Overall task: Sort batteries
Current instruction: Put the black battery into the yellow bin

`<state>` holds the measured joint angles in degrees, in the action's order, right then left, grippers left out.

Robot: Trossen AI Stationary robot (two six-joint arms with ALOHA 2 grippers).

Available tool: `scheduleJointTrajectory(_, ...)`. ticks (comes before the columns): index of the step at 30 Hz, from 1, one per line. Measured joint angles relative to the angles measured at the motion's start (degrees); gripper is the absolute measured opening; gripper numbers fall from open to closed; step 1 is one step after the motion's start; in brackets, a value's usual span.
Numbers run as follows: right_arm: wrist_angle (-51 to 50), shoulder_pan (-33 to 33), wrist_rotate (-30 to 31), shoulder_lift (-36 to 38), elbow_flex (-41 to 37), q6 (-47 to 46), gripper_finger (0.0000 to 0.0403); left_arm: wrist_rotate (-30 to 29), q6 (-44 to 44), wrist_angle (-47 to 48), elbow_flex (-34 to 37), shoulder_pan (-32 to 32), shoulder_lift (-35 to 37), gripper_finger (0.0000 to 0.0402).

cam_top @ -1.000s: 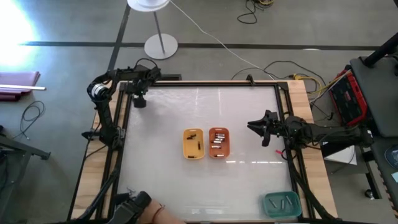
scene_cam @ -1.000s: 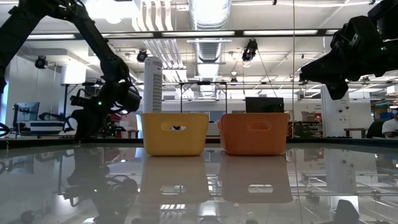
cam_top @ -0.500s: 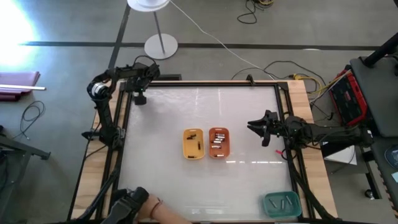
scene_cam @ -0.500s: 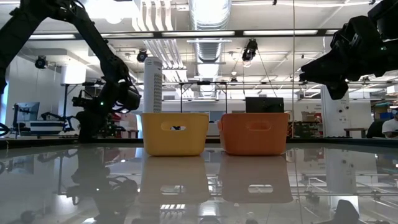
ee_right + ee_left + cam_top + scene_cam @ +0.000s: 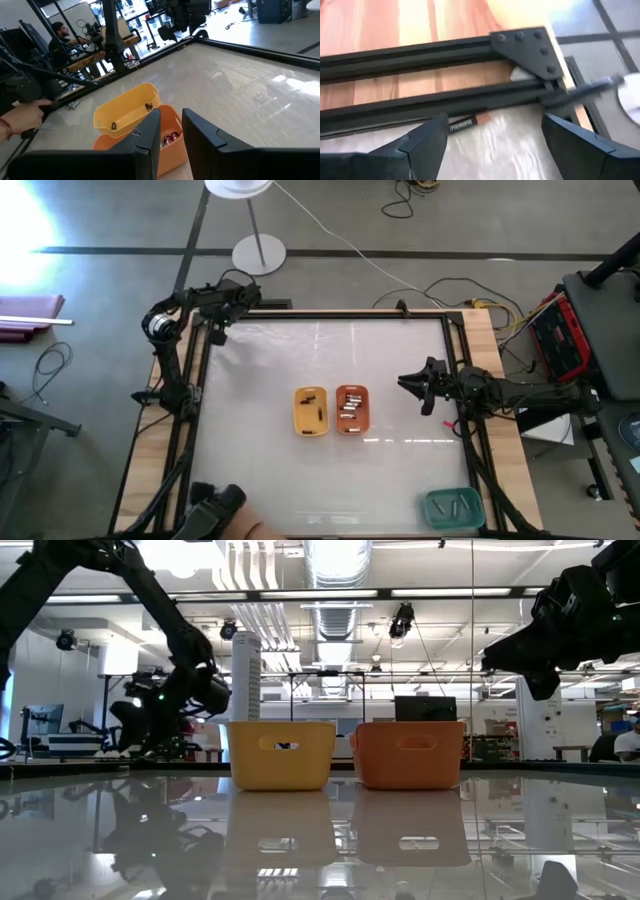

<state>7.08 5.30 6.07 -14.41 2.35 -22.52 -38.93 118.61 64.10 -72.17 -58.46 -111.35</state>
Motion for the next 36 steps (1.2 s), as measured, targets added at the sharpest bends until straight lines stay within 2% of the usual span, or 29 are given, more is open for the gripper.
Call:
scheduleJointTrajectory(6,0.0,0.0,0.0,0.0,0.0,0.0,0.0063,2.0,-8.4,-1.0,1.4,0.9,0.0,0.0300)
scheduleJointTrajectory(9,0.0,0.0,0.0,0.0,0.0,0.0,0.0066,2.9,-15.3,-5.0,2.9,0.5,0.0,0.0300)
scheduleJointTrajectory(12,0.0,0.0,0.0,0.0,0.0,0.0,0.0073,3.1,-17.6,-6.9,3.6,0.6,0.0,0.0300)
scheduleJointTrajectory(16,0.0,0.0,0.0,0.0,0.0,0.0,0.0083,3.4,-16.1,-6.2,3.6,0.6,0.0,0.0300)
scheduleJointTrajectory(25,0.0,0.0,0.0,0.0,0.0,0.0,0.0086,8.5,1.5,-0.1,5.3,0.4,0.0,0.0287)
scheduleJointTrajectory(32,0.0,0.0,0.0,0.0,0.0,0.0,0.0069,8.4,-5.6,-2.6,5.3,1.0,0.2,0.0238)
scheduleJointTrajectory(36,0.0,0.0,0.0,0.0,0.0,0.0,0.0062,9.5,-5.3,-2.5,5.3,0.9,0.7,0.0205)
